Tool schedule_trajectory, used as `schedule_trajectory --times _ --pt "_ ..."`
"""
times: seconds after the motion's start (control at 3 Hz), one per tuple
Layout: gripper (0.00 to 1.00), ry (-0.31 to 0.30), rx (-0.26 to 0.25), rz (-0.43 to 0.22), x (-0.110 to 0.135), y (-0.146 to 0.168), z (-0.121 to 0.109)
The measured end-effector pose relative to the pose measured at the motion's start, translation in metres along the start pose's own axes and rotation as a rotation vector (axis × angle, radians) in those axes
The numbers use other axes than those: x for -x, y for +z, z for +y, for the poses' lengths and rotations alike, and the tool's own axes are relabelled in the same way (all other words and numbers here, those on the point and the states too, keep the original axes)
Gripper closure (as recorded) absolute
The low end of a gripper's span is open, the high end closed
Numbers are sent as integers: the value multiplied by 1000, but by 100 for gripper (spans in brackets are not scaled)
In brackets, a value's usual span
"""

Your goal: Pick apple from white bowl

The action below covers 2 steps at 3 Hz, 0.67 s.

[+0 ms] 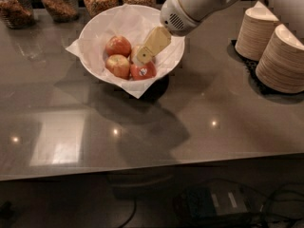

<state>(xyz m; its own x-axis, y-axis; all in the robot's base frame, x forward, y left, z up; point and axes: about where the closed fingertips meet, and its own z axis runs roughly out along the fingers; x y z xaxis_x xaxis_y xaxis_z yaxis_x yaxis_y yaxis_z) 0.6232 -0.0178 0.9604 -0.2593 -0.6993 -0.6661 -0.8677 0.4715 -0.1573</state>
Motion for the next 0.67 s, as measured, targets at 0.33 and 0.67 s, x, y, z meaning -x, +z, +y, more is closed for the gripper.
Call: schedule_trajectory --times 0.33,0.67 --pt "19 54 28 -17 0 20 13" --pt "41 95 48 -16 -3 33 24"
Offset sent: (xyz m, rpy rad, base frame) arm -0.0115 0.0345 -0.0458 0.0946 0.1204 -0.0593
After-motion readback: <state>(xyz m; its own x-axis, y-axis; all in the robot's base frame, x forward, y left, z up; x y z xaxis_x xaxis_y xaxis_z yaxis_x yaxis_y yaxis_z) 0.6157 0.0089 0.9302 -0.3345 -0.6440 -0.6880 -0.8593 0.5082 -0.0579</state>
